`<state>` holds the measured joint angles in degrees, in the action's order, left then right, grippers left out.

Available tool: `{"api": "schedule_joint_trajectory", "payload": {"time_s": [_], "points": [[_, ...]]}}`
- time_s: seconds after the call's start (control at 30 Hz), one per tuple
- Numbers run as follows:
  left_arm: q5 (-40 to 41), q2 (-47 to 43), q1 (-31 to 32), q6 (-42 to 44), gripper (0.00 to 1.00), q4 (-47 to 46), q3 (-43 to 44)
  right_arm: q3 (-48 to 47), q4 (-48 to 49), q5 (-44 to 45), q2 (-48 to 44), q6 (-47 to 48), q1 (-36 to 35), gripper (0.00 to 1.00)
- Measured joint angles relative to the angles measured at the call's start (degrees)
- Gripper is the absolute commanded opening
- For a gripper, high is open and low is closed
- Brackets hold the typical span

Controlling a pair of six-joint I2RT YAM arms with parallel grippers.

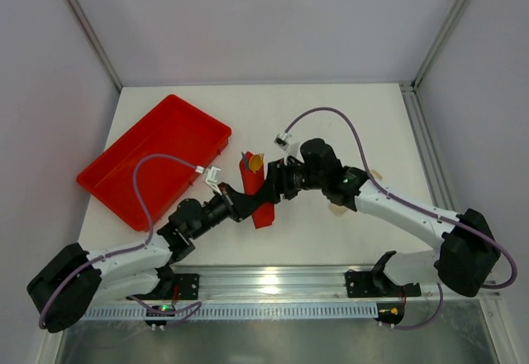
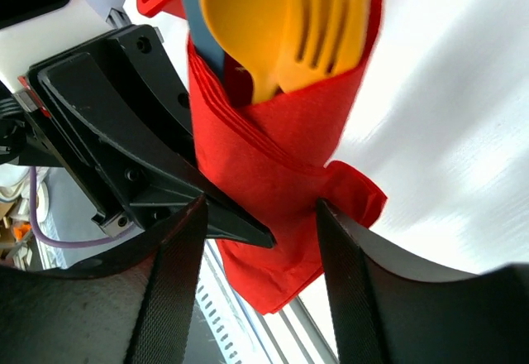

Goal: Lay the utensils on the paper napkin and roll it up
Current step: Pick up the utensils from the center of the board, then roll the napkin.

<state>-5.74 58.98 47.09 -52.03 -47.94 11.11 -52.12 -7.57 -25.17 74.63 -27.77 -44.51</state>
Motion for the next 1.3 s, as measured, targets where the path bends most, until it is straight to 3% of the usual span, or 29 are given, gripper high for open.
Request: {"api": "schedule_joint_trajectory", "payload": {"time_s": [0.13, 0.43, 0.7, 0.8, 1.0, 1.3], "points": [[1.0, -3.2, 0.1, 0.1, 0.0, 2.1, 0.0, 1.2, 0.3, -0.1, -1.8, -0.1, 0.0, 0.72], [2.8, -8.2, 0.1, 0.5, 0.0, 7.1, 0.0, 3.1, -0.5, -0.4, -5.3, -0.7, 0.4, 0.71], [2.7, -13.2, 0.1, 0.9, 0.0, 11.0, 0.0, 4.5, -2.2, -0.6, -11.2, 0.7, 7.8, 0.57], [2.7, -15.7, 0.1, 0.7, 0.0, 12.5, 0.0, 6.9, 0.9, -5.3, -11.3, 0.5, 11.5, 0.56], [2.5, -19.2, 0.1, -0.3, 0.0, 13.6, 0.0, 11.3, 11.3, -17.7, -9.0, -2.3, 11.5, 0.6], [1.5, -22.0, 0.1, -1.7, 0.0, 15.8, 0.0, 12.2, 21.6, -23.6, -7.3, -4.5, 11.5, 0.59]]}}
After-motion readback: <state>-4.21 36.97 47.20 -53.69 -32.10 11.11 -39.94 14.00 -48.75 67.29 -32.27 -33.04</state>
